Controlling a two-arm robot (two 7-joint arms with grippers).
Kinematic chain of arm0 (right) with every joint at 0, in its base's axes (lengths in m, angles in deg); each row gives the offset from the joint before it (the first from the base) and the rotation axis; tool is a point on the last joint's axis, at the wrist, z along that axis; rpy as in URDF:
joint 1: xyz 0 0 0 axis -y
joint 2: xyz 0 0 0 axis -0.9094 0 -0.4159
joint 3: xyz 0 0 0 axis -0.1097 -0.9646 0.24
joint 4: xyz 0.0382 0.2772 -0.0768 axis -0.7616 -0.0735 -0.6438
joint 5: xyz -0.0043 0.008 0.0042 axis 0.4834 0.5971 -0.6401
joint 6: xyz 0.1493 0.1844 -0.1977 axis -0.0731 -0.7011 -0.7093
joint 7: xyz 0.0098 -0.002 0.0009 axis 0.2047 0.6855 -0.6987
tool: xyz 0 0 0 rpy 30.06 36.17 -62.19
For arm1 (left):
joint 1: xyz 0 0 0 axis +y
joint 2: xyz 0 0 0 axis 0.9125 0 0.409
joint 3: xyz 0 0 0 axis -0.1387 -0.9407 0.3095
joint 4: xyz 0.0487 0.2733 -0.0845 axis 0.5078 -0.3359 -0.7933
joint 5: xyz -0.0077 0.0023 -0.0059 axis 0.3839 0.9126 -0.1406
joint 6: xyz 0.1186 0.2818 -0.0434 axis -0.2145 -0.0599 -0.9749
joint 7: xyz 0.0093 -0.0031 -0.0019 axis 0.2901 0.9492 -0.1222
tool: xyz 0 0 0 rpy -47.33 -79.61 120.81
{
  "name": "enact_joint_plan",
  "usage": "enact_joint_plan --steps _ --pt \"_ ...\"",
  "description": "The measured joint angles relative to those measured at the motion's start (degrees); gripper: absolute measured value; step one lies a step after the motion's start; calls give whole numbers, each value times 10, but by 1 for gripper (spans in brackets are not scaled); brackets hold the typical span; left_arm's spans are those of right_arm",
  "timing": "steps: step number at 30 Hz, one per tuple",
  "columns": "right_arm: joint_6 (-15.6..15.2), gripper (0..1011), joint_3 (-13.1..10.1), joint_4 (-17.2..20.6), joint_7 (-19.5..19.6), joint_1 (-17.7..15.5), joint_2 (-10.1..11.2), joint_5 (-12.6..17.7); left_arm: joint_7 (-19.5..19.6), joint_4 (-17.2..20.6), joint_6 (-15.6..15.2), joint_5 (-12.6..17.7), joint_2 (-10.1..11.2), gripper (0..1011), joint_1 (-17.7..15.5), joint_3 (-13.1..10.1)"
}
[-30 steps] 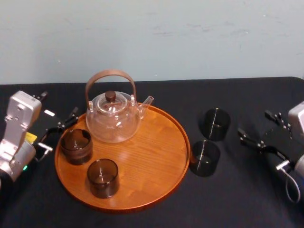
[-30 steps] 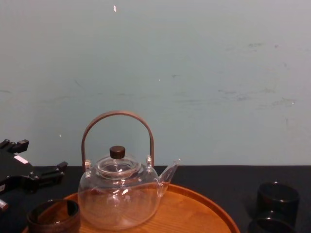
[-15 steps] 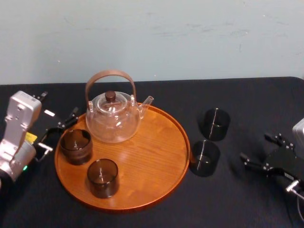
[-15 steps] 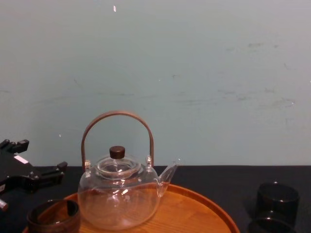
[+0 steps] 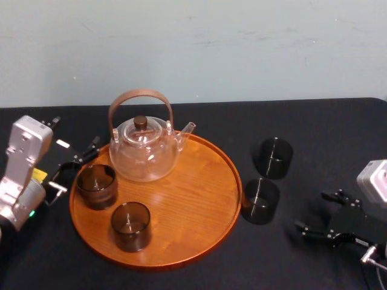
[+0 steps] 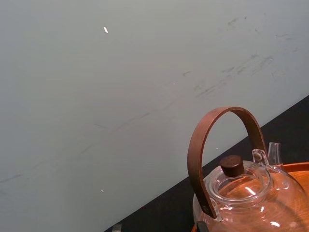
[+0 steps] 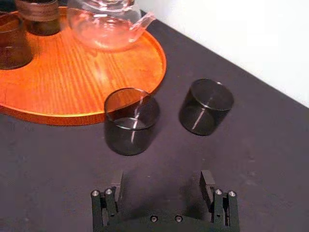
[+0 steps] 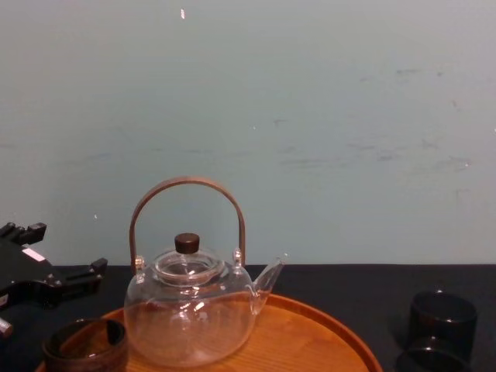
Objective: Pick up the glass from the table and place it on the tray.
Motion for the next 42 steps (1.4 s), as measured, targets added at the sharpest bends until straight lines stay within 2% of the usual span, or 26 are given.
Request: enact_joint_plan --steps 9,26,35,42 --pt "-25 1002 11 3 -24 17 -15 -15 0 0 0 0 0 1001 0 0" --pt "-47 1002 21 -9 -59 47 -63 -31 0 0 0 0 0 1001 0 0" --pt "-67 1002 19 -23 -67 57 -83 -28 0 0 0 0 0 1001 0 0" --pt "-85 1002 20 -35 -77 71 -95 -13 0 0 0 0 0 1001 0 0"
